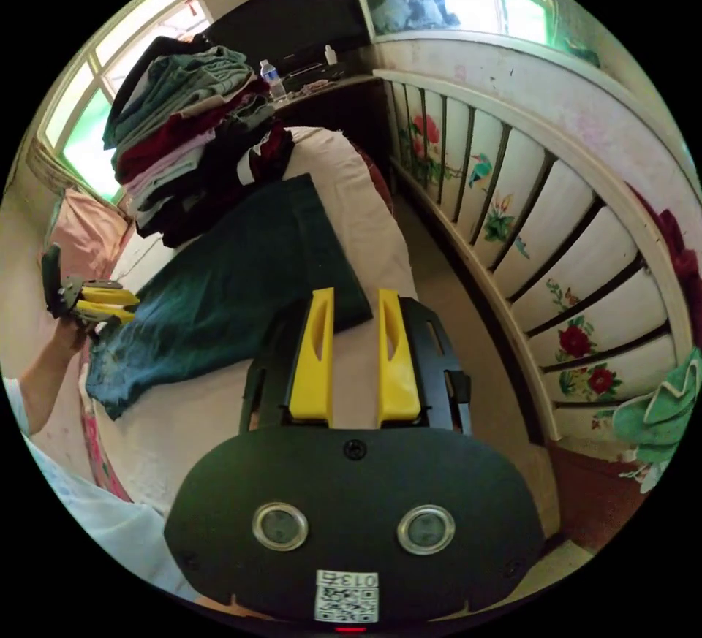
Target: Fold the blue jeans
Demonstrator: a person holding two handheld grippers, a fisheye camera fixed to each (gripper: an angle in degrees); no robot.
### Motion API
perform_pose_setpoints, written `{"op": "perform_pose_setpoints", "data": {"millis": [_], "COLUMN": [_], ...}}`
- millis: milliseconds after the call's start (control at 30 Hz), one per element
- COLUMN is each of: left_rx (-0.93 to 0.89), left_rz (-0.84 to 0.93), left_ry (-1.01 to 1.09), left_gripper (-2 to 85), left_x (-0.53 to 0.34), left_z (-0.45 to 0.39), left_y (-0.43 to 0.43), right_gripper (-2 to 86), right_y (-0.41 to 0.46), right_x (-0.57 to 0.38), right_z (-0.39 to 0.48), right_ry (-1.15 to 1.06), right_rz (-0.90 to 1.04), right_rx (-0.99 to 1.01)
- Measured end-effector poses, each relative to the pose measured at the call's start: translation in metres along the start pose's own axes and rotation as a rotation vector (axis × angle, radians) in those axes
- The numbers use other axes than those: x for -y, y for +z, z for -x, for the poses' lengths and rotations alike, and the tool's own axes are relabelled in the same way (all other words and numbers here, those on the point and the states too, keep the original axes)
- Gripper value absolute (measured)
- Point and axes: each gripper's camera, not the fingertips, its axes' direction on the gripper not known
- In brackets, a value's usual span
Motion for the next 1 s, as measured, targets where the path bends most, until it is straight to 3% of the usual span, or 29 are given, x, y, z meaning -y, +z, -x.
{"op": "perform_pose_setpoints", "data": {"millis": [100,367,567,833,1000], "left_rx": [-0.028,0.139,0.109,-0.013,0.019], "left_rz": [-0.084,0.077,0.187,0.184,0.172], "left_ry": [0.047,0.203,0.175,0.123,0.158], "left_gripper": [8.3,12.5,14.0,12.2,8.2], "left_x": [0.059,0.219,0.242,0.234,0.224], "left_z": [0.013,0.017,0.023,0.031,0.022], "left_y": [-0.003,0.063,0.1,0.099,0.089], "right_gripper": [10.1,10.7,10.7,10.3,9.4], "right_y": [0.005,0.023,0.023,0.023,0.023], "right_x": [-0.009,-0.03,-0.045,-0.064,-0.08], "right_z": [-0.004,0.004,0.016,0.048,0.067], "right_ry": [0.036,0.023,0.023,0.017,0.099], "right_rz": [-0.03,-0.005,-0.031,-0.033,-0.05], "right_rx": [0.023,0.024,0.019,-0.053,-0.052]}}
